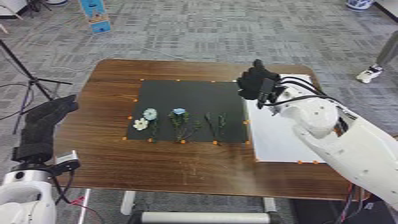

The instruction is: Arrange flowers

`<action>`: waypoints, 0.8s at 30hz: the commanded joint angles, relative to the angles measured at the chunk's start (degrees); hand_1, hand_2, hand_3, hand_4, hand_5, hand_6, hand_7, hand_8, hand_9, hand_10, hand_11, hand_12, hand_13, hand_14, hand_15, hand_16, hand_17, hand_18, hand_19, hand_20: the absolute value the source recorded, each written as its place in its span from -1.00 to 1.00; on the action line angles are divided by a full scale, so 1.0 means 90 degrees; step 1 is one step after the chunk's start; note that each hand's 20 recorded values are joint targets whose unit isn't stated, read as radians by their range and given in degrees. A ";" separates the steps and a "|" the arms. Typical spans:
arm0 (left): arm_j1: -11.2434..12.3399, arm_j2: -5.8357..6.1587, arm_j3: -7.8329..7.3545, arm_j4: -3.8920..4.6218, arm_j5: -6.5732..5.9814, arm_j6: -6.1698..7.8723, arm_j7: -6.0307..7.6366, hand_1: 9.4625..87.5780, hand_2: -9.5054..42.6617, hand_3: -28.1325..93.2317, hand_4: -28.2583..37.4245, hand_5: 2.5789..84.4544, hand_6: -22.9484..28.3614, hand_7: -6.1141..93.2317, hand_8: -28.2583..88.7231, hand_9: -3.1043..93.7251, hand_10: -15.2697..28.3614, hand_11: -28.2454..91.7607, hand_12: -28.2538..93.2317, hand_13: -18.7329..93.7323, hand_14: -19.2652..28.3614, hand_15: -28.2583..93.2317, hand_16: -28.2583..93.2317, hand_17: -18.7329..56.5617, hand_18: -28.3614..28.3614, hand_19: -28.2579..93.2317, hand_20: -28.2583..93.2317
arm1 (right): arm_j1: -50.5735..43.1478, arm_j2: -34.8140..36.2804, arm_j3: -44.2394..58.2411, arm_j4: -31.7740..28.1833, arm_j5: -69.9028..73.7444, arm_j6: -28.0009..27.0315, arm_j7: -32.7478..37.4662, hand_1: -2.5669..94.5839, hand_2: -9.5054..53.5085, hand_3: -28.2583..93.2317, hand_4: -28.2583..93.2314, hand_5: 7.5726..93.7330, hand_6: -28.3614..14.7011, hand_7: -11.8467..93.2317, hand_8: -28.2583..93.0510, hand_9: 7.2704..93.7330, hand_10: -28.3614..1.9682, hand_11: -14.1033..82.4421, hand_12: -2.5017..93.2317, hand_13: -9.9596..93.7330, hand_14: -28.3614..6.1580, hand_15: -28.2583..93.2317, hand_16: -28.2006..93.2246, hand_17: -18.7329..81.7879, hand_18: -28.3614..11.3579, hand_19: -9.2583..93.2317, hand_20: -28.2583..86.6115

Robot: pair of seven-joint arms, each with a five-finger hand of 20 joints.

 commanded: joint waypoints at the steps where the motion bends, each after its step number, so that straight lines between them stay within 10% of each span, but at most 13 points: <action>1: -0.0337 0.0050 0.0227 0.0049 0.0210 -0.0086 -0.0022 -0.61 -0.51 0.66 -0.97 0.06 -0.01 -0.54 -0.67 0.04 0.25 -0.20 -0.34 -0.08 0.32 -0.38 -0.53 -0.38 0.16 -0.51 -0.31 | 0.0226 -0.1577 -0.0330 0.0342 -0.0560 0.0100 -0.0529 0.09 -0.58 0.40 -0.98 0.62 0.43 -0.20 -0.39 0.74 0.20 0.07 -0.34 0.39 -0.16 0.49 0.12 -0.10 -0.68 0.57 0.60; 24: -0.0248 -0.0098 0.0196 -0.0072 0.0156 -0.0107 -0.0035 -0.62 -0.51 0.67 -0.97 0.06 -0.01 -0.54 -0.67 0.04 0.25 -0.21 -0.34 -0.09 0.32 -0.38 -0.53 -0.38 0.17 -0.52 -0.31 | -0.0268 -0.2619 0.0628 0.1617 -0.2327 0.0122 -0.1372 0.11 -0.60 0.34 -0.99 0.59 0.55 -0.17 -0.46 0.60 0.23 -0.07 -0.37 0.24 -0.13 0.42 0.08 -0.19 -0.56 0.45 0.54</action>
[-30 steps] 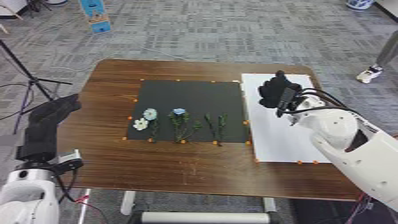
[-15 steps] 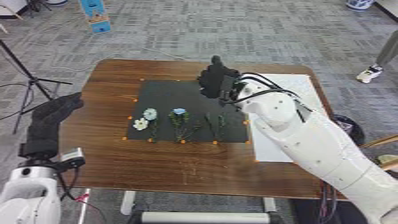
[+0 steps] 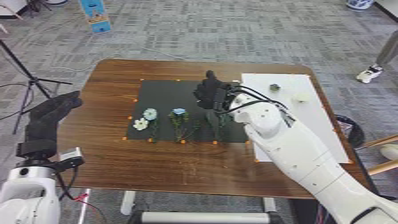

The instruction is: Arrange flowers

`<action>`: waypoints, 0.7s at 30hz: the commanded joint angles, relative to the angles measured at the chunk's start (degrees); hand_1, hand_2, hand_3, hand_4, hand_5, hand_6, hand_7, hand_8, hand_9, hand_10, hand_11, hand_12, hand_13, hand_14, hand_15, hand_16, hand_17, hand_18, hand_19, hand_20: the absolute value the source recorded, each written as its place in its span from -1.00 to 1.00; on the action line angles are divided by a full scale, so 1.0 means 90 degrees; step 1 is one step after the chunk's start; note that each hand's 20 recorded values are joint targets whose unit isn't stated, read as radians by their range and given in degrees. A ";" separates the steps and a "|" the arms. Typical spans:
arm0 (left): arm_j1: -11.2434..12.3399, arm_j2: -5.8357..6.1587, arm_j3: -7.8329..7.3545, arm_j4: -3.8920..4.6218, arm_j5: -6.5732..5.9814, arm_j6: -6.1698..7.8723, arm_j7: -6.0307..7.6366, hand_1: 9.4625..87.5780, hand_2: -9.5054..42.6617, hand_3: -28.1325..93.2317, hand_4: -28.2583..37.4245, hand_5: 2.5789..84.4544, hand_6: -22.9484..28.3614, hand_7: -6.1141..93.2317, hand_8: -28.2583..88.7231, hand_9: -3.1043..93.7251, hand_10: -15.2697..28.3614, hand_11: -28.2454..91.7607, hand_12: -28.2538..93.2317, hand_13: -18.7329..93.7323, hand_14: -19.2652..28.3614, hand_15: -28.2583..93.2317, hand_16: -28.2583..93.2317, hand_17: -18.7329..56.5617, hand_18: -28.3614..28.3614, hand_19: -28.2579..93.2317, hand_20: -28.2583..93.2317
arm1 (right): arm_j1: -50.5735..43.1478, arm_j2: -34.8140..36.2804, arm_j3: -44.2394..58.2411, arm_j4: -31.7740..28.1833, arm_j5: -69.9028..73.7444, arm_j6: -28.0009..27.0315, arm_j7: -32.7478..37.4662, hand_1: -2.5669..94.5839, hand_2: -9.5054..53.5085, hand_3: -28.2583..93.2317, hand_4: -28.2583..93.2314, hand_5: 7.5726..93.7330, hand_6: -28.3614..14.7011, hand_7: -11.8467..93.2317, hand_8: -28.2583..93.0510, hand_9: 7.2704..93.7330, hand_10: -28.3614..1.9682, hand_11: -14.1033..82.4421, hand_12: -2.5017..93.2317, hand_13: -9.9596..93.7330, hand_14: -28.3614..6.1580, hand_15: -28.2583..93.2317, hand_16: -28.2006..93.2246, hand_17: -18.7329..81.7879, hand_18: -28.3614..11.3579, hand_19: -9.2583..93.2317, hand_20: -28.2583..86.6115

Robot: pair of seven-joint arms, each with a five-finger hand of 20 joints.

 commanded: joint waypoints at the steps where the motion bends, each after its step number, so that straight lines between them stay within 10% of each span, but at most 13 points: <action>1: -0.0039 -0.0049 0.0052 -0.0047 -0.0011 -0.0075 -0.0010 -0.62 -0.51 0.67 -0.97 0.06 -0.01 -0.54 -0.67 0.04 0.25 -0.21 -0.34 -0.09 0.31 -0.38 -0.53 -0.38 0.17 -0.52 -0.31 | -0.0032 -0.0176 0.0072 -0.0030 -0.0772 -0.0108 -0.0101 0.11 -0.60 0.34 -0.99 0.59 0.55 -0.17 -0.46 0.59 0.24 -0.08 -0.38 0.24 -0.13 0.41 0.08 -0.20 -0.55 0.44 0.54; 21: -0.0246 0.0033 0.0231 0.0048 0.0033 -0.0243 -0.0160 -0.63 -0.51 0.67 -0.97 0.05 -0.01 -0.54 -0.67 0.03 0.24 -0.21 -0.34 -0.10 0.32 -0.38 -0.53 -0.41 0.20 -0.52 -0.31 | -0.0443 -0.0567 0.0142 0.0020 -0.0972 -0.0263 -0.0081 0.07 -0.59 0.36 -1.00 0.58 0.59 -0.17 -0.49 0.45 0.18 -0.23 -0.43 0.15 -0.18 0.41 0.04 -0.25 -0.54 0.40 0.50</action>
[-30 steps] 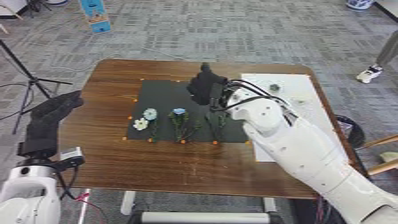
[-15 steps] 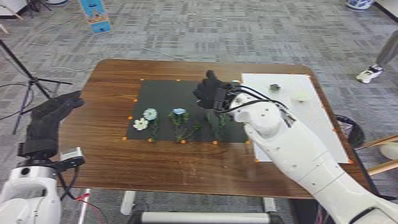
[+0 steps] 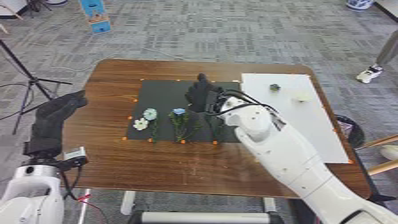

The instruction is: Arrange flowers

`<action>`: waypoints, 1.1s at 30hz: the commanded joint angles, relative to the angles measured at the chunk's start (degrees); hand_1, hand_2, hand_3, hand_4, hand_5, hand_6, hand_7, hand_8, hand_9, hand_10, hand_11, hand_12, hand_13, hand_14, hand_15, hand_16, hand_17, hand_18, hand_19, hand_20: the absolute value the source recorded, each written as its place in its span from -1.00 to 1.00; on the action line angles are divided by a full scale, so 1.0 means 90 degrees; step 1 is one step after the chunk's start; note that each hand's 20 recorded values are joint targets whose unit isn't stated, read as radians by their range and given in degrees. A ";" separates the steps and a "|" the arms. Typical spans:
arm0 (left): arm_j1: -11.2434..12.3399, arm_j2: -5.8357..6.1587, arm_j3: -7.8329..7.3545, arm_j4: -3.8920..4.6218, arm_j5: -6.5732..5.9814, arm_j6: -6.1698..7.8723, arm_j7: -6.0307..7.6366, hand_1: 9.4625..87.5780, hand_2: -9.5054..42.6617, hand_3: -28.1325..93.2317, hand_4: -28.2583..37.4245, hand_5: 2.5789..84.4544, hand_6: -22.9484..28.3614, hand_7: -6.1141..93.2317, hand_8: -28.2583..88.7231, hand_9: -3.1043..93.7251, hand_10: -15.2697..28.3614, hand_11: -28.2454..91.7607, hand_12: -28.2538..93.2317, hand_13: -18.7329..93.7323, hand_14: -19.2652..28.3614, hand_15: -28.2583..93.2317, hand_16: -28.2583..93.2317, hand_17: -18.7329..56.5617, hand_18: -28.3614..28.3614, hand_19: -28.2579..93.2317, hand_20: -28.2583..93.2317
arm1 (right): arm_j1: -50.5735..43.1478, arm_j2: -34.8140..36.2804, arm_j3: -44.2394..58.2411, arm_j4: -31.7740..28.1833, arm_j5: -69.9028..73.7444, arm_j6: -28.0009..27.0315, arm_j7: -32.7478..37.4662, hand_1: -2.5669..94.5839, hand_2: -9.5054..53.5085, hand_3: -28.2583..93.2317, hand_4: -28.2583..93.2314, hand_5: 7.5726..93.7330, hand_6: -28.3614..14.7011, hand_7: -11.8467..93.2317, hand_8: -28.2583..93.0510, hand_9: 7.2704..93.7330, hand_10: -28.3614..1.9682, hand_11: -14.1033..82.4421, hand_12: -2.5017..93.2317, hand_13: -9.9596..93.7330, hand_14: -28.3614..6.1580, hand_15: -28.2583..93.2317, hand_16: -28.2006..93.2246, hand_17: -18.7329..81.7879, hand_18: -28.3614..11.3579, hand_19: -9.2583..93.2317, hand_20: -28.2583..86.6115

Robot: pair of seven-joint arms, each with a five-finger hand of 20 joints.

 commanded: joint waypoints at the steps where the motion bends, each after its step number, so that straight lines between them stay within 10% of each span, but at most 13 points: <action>1: -0.0083 0.0034 0.0042 0.0019 0.0026 -0.0155 -0.0118 -0.63 -0.51 0.67 -0.97 0.05 -0.02 -0.54 -0.67 0.03 0.24 -0.21 -0.34 -0.10 0.32 -0.38 -0.53 -0.42 0.20 -0.52 -0.32 | -0.0240 -0.0083 0.0020 -0.0008 -0.0966 -0.0057 -0.0053 0.07 -0.59 0.36 -1.00 0.59 0.59 -0.17 -0.49 0.45 0.18 -0.24 -0.44 0.15 -0.18 0.41 0.04 -0.25 -0.54 0.40 0.50; 33: -0.0078 0.0003 0.0021 0.0015 0.0056 -0.0233 -0.0117 -0.61 -0.54 0.66 -0.94 0.05 -0.01 -0.54 -0.67 0.03 0.24 -0.21 -0.34 -0.10 0.32 -0.39 -0.53 -0.43 0.20 -0.52 -0.32 | -0.0016 0.0145 -0.0050 -0.0090 -0.0707 -0.0304 0.0216 -0.25 -0.74 0.56 -0.89 0.41 0.49 -0.23 -0.57 0.43 0.02 -0.24 -0.43 0.11 -0.34 0.42 0.03 -0.29 -0.61 0.39 0.50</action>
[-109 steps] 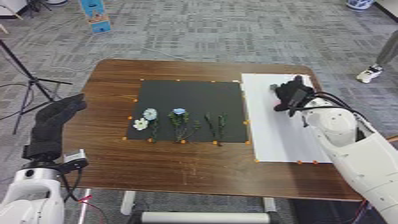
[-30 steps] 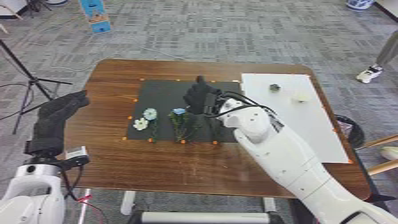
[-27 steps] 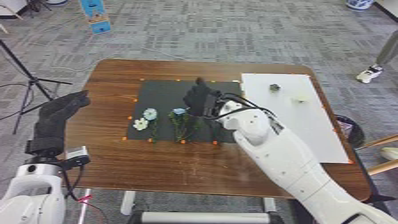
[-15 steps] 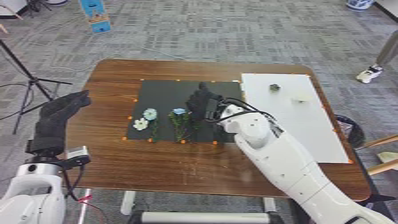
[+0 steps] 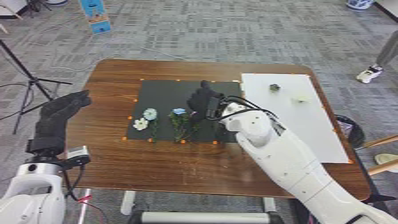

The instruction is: Arrange flowers

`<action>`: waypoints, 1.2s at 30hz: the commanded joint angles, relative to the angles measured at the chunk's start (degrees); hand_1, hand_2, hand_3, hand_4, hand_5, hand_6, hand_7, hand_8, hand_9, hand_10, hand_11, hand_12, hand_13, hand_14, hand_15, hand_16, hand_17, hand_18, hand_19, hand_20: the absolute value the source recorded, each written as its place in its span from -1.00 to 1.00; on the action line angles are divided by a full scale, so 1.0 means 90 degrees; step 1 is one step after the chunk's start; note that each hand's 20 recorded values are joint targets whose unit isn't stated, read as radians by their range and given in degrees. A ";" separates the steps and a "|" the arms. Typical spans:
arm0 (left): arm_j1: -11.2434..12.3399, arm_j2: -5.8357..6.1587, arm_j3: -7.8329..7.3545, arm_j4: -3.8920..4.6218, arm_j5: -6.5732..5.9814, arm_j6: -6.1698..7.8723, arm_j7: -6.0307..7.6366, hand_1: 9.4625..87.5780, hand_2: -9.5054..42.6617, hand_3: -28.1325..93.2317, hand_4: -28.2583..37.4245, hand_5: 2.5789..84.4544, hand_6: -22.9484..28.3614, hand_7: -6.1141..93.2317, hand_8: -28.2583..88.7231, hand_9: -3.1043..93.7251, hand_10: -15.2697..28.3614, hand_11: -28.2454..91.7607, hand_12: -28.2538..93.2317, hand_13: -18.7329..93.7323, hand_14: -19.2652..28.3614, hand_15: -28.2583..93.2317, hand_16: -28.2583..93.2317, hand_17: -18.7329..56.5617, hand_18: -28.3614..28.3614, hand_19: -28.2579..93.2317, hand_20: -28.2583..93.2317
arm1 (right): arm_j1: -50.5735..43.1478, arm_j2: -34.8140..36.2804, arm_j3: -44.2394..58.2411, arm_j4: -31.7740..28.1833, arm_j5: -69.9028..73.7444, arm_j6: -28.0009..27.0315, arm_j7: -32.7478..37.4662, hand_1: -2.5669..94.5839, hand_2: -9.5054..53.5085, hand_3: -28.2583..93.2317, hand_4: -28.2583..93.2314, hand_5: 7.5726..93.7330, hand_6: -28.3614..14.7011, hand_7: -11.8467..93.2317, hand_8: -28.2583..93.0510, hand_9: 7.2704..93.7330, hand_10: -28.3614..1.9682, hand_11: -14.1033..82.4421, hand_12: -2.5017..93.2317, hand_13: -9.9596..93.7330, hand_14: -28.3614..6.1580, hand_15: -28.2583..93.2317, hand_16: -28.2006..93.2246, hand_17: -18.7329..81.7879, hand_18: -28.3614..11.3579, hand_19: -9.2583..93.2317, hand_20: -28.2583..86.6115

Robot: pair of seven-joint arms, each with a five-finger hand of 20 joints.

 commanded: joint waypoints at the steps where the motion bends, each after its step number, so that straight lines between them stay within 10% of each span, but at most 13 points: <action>1: 0.0013 -0.0022 -0.0018 -0.0019 0.0043 -0.0090 -0.0059 -0.61 -0.54 0.66 -0.94 0.05 -0.01 -0.54 -0.67 0.03 0.24 -0.21 -0.34 -0.10 0.32 -0.39 -0.53 -0.43 0.20 -0.52 -0.32 | 0.0152 0.0090 -0.0064 -0.0151 -0.0675 -0.0109 0.0160 -0.26 -0.74 0.56 -0.89 0.41 0.48 -0.23 -0.58 0.42 0.02 -0.24 -0.43 0.11 -0.34 0.42 0.03 -0.29 -0.61 0.39 0.50; 17: -0.0018 0.0025 0.0035 -0.0008 0.0048 -0.0147 -0.0131 -0.60 -0.58 0.66 -0.92 0.04 -0.01 -0.54 -0.66 0.02 0.24 -0.21 -0.34 -0.10 0.32 -0.39 -0.52 -0.44 0.20 -0.52 -0.32 | 0.0446 0.0284 -0.0250 -0.0413 -0.0162 -0.0273 0.0378 -0.38 -0.81 0.58 -0.84 0.41 0.43 -0.24 -0.74 0.41 -0.04 -0.24 -0.43 0.09 -0.38 0.42 0.03 -0.30 -0.63 0.38 0.50; 36: 0.0383 -0.0085 -0.0172 -0.0147 0.0027 -0.0078 -0.0121 -0.61 -0.59 0.66 -0.93 0.04 -0.01 -0.55 -0.66 0.02 0.24 -0.21 -0.34 -0.09 0.33 -0.38 -0.52 -0.44 0.21 -0.52 -0.32 | -0.0554 0.2791 0.1037 -0.1505 0.0863 -0.0036 0.0793 -0.41 -0.97 0.59 -0.83 0.28 0.40 -0.27 -0.73 0.36 -0.05 -0.26 -0.43 0.12 -0.40 0.37 0.01 -0.32 -0.67 0.37 0.51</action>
